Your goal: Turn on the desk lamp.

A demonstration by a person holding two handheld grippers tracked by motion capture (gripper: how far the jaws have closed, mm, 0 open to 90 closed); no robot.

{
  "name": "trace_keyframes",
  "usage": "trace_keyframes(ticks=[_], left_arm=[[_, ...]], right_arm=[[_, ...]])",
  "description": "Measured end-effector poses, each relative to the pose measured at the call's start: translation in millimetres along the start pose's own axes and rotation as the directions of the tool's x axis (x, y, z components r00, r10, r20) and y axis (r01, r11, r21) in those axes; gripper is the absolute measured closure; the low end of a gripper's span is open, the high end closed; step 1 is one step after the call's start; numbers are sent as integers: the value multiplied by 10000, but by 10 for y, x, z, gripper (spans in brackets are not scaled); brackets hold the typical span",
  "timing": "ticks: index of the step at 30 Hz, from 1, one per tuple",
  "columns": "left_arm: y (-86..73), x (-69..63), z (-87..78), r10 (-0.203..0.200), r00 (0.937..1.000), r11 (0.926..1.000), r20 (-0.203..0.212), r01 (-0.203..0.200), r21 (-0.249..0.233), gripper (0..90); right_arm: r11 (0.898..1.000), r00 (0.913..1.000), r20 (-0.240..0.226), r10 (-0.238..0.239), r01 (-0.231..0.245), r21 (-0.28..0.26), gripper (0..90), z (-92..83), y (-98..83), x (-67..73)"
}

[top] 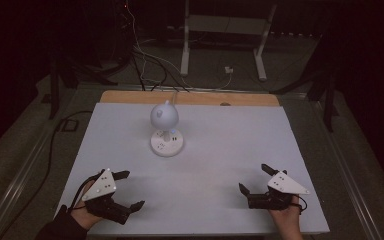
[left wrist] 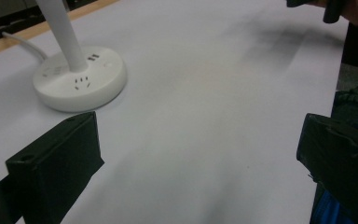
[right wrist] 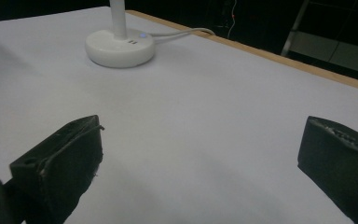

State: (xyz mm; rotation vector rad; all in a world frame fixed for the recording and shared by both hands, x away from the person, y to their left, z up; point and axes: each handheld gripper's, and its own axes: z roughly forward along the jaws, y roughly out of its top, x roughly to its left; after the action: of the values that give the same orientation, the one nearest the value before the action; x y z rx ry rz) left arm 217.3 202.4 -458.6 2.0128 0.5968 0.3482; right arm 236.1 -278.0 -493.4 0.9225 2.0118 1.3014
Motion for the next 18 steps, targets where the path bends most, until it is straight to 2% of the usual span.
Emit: trace_keyframes(ticks=[12, 18], left_arm=[[323, 36, -27, 126, 9999, 9999, -54, -126, 4, 3], [462, 42, 3, 172, 9995, 9998, -259, -173, -53, 3]], right_arm=[[9999, 9999, -56, 108, -108, -57, 0, -6, -1, -10], [9999, 9999, -61, 110, -111, -56, 0, -7, 0, -14]])
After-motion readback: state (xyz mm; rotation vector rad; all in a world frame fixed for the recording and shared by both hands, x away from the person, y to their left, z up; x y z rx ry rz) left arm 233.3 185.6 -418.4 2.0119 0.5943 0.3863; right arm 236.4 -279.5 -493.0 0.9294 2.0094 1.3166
